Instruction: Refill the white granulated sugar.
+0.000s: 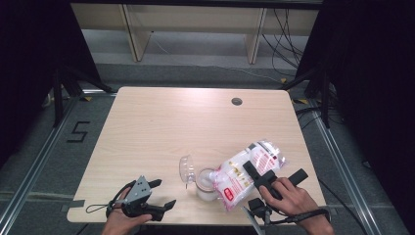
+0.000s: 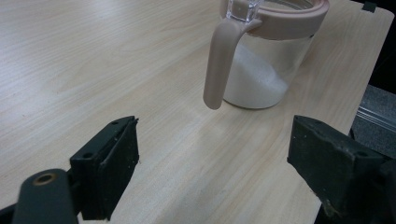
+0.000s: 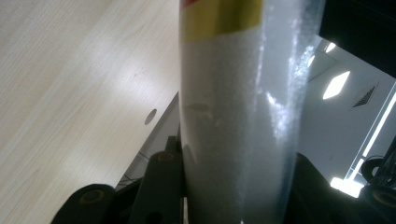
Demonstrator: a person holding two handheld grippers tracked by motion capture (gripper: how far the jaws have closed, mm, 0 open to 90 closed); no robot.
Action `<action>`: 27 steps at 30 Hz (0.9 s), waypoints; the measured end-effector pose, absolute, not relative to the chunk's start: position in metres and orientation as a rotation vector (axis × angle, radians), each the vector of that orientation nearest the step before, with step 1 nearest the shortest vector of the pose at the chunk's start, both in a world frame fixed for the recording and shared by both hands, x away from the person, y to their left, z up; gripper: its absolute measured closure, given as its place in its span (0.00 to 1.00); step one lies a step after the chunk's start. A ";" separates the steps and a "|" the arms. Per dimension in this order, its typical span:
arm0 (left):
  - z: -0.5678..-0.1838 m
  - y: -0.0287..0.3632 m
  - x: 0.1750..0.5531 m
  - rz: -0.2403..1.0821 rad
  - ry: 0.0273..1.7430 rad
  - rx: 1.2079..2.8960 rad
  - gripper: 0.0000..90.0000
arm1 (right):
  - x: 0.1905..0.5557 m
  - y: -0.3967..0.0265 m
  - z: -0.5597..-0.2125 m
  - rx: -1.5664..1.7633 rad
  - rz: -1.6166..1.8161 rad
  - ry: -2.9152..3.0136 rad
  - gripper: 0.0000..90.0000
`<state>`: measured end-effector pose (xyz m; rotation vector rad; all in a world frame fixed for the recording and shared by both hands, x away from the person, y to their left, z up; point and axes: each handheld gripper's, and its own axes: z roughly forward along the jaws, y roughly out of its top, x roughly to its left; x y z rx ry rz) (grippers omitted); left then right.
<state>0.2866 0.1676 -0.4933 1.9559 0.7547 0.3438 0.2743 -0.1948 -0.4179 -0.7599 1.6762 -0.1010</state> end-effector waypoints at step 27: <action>-0.494 0.166 0.287 0.337 0.758 1.940 0.18 | 0.276 -0.196 -0.419 -0.756 -0.041 1.678 0.82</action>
